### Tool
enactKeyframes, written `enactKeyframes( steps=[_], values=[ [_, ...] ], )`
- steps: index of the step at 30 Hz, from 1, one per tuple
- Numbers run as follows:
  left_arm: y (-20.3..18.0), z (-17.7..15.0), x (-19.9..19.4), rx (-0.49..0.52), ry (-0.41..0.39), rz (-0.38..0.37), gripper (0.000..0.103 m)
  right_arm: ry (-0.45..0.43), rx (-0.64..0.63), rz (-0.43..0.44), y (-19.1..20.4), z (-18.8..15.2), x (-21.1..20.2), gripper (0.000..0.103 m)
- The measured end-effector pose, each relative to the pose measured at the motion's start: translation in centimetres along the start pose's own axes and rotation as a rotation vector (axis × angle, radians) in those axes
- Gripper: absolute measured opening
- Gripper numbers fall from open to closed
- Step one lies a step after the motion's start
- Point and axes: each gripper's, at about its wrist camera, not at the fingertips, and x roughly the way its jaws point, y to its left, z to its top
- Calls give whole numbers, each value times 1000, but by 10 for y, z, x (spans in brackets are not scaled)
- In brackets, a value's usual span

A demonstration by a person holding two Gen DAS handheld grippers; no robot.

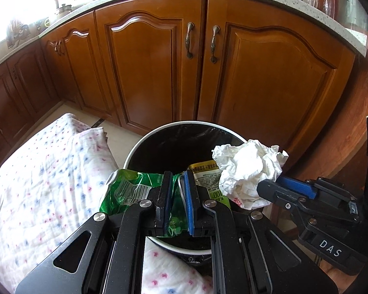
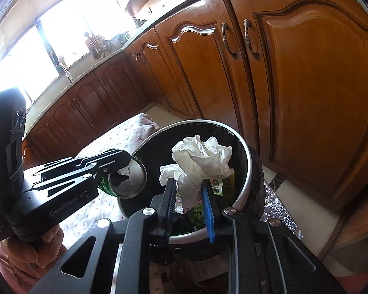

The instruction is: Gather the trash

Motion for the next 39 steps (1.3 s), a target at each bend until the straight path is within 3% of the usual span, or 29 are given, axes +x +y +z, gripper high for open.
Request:
enactKeyframes(
  steps=[13,14,15,18,19,20,24,28,39],
  values=[
    [-6,-3,6,21,4,13,10,26,-18,-5,3,9,9,21],
    [-7,-3,6,23,9,12,10,28,-16,-4,2,9,10,25],
    [-7,-3,6,21,13,11,12,31,-10,0,0,10,12,26],
    [-2,-3,1,4,7,13,52,34,12,15,-3,9,13,31],
    [-1,-3,-3,0,-8,25,54,29,18,16,-4,9,12,39],
    [0,-4,-5,-3,-13,27,54,24,21,18,-4,9,10,44],
    [6,-7,-14,-21,-23,29,54,3,42,27,-5,7,3,45],
    [15,-18,-23,-42,-25,37,54,-21,56,34,-2,4,-3,57],
    [46,-60,-58,-132,-26,54,54,-68,75,54,23,-15,-23,66]
  ],
)
